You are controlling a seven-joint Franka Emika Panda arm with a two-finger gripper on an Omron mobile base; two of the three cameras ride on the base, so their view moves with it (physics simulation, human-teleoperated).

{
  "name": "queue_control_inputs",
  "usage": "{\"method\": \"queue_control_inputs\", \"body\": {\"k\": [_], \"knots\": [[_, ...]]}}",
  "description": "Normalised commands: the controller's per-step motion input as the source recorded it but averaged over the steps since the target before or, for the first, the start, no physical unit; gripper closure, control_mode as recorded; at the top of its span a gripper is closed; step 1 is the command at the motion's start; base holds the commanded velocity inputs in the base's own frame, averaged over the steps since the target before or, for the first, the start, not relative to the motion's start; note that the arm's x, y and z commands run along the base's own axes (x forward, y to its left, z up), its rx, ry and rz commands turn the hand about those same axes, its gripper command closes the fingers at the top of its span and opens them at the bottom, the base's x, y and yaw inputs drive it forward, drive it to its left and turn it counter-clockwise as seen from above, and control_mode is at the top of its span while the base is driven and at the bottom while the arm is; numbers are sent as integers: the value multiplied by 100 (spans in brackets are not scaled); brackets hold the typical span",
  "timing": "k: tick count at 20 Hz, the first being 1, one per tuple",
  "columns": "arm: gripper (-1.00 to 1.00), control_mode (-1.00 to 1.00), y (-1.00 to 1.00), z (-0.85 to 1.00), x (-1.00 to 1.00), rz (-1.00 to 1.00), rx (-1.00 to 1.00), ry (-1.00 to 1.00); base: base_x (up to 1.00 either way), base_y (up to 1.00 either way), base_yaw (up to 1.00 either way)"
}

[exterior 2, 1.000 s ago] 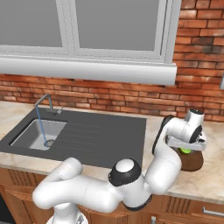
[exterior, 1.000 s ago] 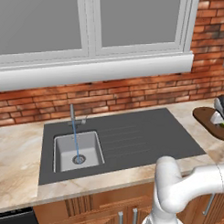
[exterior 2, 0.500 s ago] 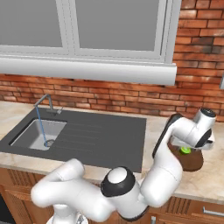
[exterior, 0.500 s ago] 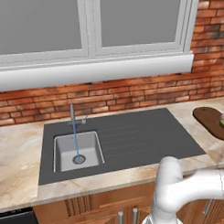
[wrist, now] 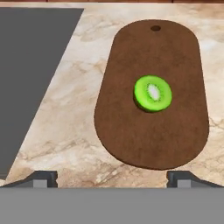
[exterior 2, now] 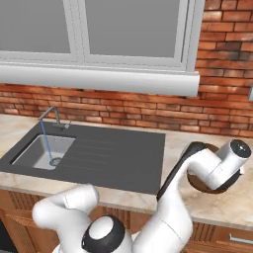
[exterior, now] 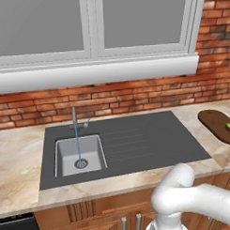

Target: Pick the kiwi from the sink and place it on the cutting board to airdry. Then turn off the sink faucet.

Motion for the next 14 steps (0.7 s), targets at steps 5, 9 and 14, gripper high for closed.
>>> {"method": "queue_control_inputs", "body": {"k": [5,9,14], "knots": [[-100,-100,41,28,-65,5,-1,-16,0,0,0],[-100,-100,17,27,-54,12,0,-13,0,0,0],[-100,-100,27,15,-51,17,0,-10,0,0,0]]}}
